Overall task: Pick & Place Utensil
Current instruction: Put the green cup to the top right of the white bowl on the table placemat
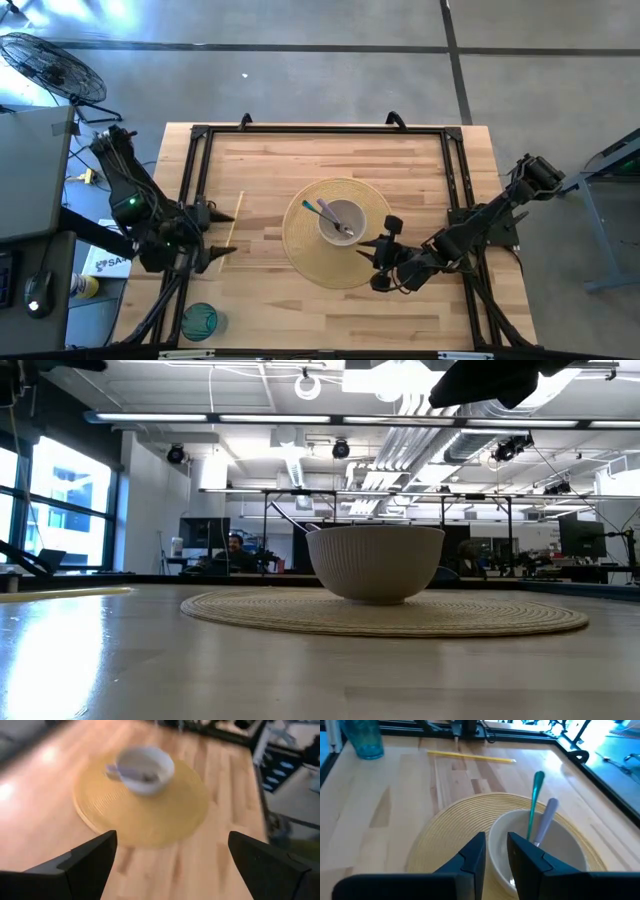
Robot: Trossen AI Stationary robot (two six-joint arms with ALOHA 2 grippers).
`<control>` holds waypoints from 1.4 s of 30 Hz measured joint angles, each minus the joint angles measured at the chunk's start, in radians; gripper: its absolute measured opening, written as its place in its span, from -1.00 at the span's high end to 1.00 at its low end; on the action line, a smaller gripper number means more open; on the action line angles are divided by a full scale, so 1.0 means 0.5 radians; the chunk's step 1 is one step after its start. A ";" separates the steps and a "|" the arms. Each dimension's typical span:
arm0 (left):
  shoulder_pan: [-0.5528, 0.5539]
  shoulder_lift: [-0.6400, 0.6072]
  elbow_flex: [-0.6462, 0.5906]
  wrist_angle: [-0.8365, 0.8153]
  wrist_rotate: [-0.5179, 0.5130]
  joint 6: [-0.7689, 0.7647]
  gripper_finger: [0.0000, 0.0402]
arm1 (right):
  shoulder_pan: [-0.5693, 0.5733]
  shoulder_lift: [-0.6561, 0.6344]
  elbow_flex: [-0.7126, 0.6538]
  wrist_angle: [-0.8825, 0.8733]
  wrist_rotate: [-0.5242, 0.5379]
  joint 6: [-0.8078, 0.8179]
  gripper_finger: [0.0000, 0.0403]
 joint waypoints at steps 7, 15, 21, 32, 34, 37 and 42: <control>-0.001 -0.101 -0.307 0.272 -0.222 0.141 -0.88 | 0.001 0.000 0.000 0.003 -0.033 0.032 0.64; -0.001 -0.342 -0.652 0.669 -0.265 0.281 -0.88 | 0.001 0.000 0.000 0.002 -0.034 0.035 0.64; 0.000 -0.486 -0.833 1.114 -0.155 0.683 -0.88 | 0.001 0.000 0.000 0.002 -0.034 0.035 0.64; 0.197 -0.691 -1.318 2.144 0.108 1.427 -0.88 | 0.001 0.000 0.000 0.003 -0.035 0.035 0.64; 0.341 -0.704 -1.406 2.294 0.254 1.483 -0.88 | 0.001 0.000 0.000 0.002 -0.035 0.035 0.64; 0.581 -0.692 -1.541 2.533 0.601 1.501 -0.88 | 0.001 0.000 0.000 0.003 -0.035 0.035 0.64; 0.918 -0.614 -1.741 2.861 1.186 1.562 -0.88 | 0.001 0.000 0.000 0.004 -0.036 0.035 0.64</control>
